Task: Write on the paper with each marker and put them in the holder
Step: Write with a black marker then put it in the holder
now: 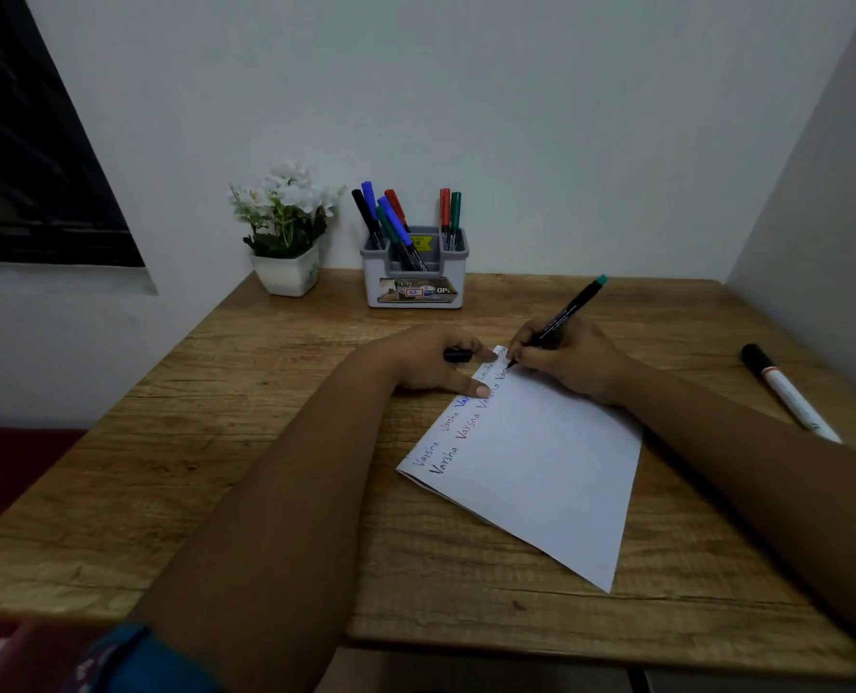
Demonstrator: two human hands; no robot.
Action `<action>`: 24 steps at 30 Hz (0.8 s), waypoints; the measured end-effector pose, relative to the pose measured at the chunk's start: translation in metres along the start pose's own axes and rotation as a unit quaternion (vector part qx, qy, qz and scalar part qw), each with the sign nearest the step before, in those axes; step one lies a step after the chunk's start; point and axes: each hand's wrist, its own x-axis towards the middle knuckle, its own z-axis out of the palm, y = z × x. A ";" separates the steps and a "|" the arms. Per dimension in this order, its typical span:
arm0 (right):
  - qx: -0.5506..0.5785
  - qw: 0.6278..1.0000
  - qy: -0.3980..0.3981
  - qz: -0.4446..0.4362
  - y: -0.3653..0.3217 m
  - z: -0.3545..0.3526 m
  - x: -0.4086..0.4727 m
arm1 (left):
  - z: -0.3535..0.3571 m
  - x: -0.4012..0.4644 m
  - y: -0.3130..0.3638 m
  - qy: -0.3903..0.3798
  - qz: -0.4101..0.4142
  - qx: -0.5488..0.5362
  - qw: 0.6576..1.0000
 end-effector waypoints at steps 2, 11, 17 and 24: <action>0.015 1.000 0.011 0.005 0.001 0.000 0.000 | 0.000 0.000 0.000 0.002 0.000 0.000 1.000; 0.006 1.000 0.015 0.013 0.000 0.000 -0.001 | 0.001 0.001 -0.002 0.007 0.001 -0.004 1.000; -0.006 1.000 0.015 0.016 0.000 0.001 -0.001 | 0.000 0.001 -0.003 0.005 0.006 -0.002 1.000; 0.248 0.955 0.149 0.063 -0.012 0.001 0.004 | -0.001 -0.001 -0.004 0.010 0.007 -0.023 1.000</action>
